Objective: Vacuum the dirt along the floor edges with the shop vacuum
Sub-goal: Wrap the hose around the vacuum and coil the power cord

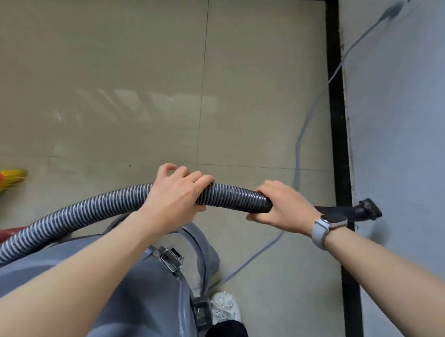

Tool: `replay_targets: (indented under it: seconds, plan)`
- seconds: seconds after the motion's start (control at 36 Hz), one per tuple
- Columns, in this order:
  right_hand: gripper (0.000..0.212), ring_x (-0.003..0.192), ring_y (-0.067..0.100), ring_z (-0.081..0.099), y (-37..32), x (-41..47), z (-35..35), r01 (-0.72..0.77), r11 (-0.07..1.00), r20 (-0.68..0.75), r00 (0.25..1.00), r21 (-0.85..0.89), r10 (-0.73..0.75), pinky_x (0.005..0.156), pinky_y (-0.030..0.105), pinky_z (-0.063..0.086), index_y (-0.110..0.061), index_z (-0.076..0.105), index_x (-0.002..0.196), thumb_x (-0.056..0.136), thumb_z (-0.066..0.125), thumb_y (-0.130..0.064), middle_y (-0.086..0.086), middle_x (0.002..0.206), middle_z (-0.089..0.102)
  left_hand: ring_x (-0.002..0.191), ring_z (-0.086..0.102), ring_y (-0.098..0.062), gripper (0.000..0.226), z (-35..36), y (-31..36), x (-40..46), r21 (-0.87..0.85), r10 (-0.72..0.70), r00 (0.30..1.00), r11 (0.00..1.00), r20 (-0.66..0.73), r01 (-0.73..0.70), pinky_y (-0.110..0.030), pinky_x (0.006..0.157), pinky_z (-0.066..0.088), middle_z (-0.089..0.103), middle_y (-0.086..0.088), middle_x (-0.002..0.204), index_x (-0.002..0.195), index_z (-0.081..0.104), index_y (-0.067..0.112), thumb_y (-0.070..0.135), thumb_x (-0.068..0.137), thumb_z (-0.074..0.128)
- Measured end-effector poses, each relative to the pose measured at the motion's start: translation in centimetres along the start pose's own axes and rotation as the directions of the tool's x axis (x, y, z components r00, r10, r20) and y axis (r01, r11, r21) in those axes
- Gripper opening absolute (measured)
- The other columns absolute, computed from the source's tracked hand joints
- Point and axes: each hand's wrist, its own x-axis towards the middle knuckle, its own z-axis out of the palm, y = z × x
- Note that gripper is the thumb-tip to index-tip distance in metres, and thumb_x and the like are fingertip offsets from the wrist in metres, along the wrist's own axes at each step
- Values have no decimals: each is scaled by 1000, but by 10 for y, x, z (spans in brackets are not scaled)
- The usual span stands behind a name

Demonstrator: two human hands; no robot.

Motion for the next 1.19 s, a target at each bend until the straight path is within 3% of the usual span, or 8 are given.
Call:
replay_targets:
  seconds: [0.08, 0.31, 0.56, 0.67, 0.75, 0.89, 0.97, 1.19]
  plan:
    - [39, 84, 24, 55, -6, -21, -5, -88, 994, 148, 986, 71, 77, 73, 39, 45, -15, 49, 101, 79, 69, -40, 2, 94, 58, 77, 61, -25, 61, 4, 6, -14, -36, 25, 991, 999, -128, -30, -50, 92, 37, 63, 6, 84, 105, 63, 21, 31, 52, 91]
    - [50, 84, 28, 58, -25, -54, -29, -96, 995, 437, 896, 19, 78, 73, 35, 47, -16, 34, 129, 87, 61, -20, 11, 100, 61, 91, 63, -25, 68, -10, 19, -33, -101, -3, 977, 995, -212, -19, -58, 94, 38, 66, 5, 97, 110, 48, 26, 18, 56, 89]
    - [44, 93, 38, 59, -69, -123, -25, -82, 991, 154, 983, -107, 98, 70, 40, 42, -13, 32, 124, 96, 50, -42, 10, 104, 62, 116, 57, -35, 76, -42, 37, -69, -106, -155, 962, 985, -225, 134, -72, 95, 32, 61, -9, 122, 126, 47, 24, 27, 62, 87]
    - [46, 96, 36, 61, -97, -157, -22, -96, 971, -1, 995, -219, 98, 68, 37, 37, -16, 35, 124, 94, 48, -49, 7, 110, 65, 144, 16, -36, 80, -60, 72, -107, -240, -308, 948, 929, -84, 280, -63, 110, 15, 24, -11, 156, 150, 27, 27, 35, 83, 70]
    - [49, 100, 35, 61, -119, -179, -20, -198, 964, -113, 977, -178, 180, 69, 36, 35, -17, 38, 123, 91, 53, -51, 8, 111, 66, 145, 15, -34, 72, -73, 107, -147, -470, -376, 919, 837, -123, 280, -52, 113, 18, 17, -13, 157, 151, 25, 18, 30, 90, 62]
    - [53, 107, 34, 60, -157, -203, -8, -333, 941, -183, 931, -64, 317, 77, 38, 41, -15, 42, 121, 86, 60, -51, 10, 116, 64, 121, 49, -20, 54, -73, 182, -225, -827, -441, 895, 525, -64, 200, -30, 104, 37, 45, -10, 136, 142, 37, 6, 16, 93, 57]
    - [51, 103, 34, 60, -171, -211, -5, -361, 932, -170, 917, 33, 361, 74, 35, 41, -15, 45, 117, 84, 63, -49, 10, 111, 63, 108, 56, -12, 49, -57, 227, -263, -898, -402, 914, 384, 48, 216, -31, 100, 42, 53, -4, 129, 139, 42, 9, 16, 93, 57]
    - [39, 92, 27, 62, -197, -227, 14, -304, 910, -130, 928, 281, 350, 80, 38, 52, -10, 56, 102, 82, 69, -42, 6, 97, 63, 136, 37, -19, 78, -10, 269, -282, -895, -289, 855, -16, 431, 445, -39, 108, 37, 32, 1, 150, 151, 16, 21, 41, 90, 61]
